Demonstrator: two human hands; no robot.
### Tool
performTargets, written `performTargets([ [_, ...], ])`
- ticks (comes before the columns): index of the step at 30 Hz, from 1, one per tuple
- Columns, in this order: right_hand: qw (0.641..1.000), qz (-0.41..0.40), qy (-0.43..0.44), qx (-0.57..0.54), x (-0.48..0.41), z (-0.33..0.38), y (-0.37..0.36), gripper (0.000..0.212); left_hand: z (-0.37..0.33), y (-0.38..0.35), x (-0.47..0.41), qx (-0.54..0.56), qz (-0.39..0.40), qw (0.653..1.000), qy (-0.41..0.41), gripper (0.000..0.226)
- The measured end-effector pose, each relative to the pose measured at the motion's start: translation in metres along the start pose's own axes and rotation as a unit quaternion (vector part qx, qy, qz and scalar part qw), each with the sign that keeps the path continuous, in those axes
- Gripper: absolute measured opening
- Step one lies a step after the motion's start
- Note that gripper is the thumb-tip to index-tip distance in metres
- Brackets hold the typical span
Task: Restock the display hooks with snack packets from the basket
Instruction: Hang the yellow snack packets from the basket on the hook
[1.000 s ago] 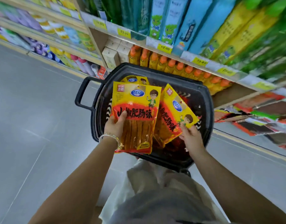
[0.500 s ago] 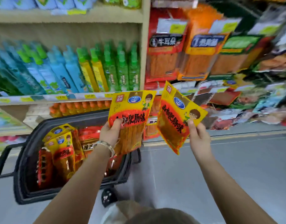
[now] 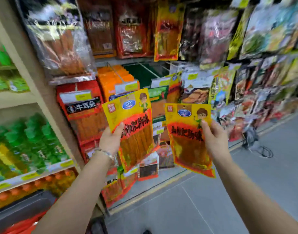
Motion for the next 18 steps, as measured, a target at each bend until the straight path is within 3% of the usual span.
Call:
performTargets([
  [7, 0.992, -0.114, 0.045, -0.025, -0.128, 0.038, 0.033, 0.042, -0.082, -0.070, -0.084, -0.006, -0.018, 0.999, -0.048, 0.058],
  [15, 0.976, -0.155, 0.036, -0.146, -0.246, 0.079, 0.042, 0.042, -0.170, -0.130, -0.159, 0.058, 0.025, 0.984, -0.165, 0.020],
  [18, 0.971, -0.142, 0.044, -0.187, -0.287, 0.092, 0.041, 0.035, -0.192, -0.143, -0.178, 0.082, 0.013, 0.977, -0.195, 0.018],
])
Point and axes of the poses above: each hand's wrist, its own x-axis away from the middle knuckle, its own y-axis out of the back of the hand, z = x × y, the point moved 8 cm from there along -x, towards the middle knuckle, and after that the axes turned 11 degrees about x, right-handed, at the moved point
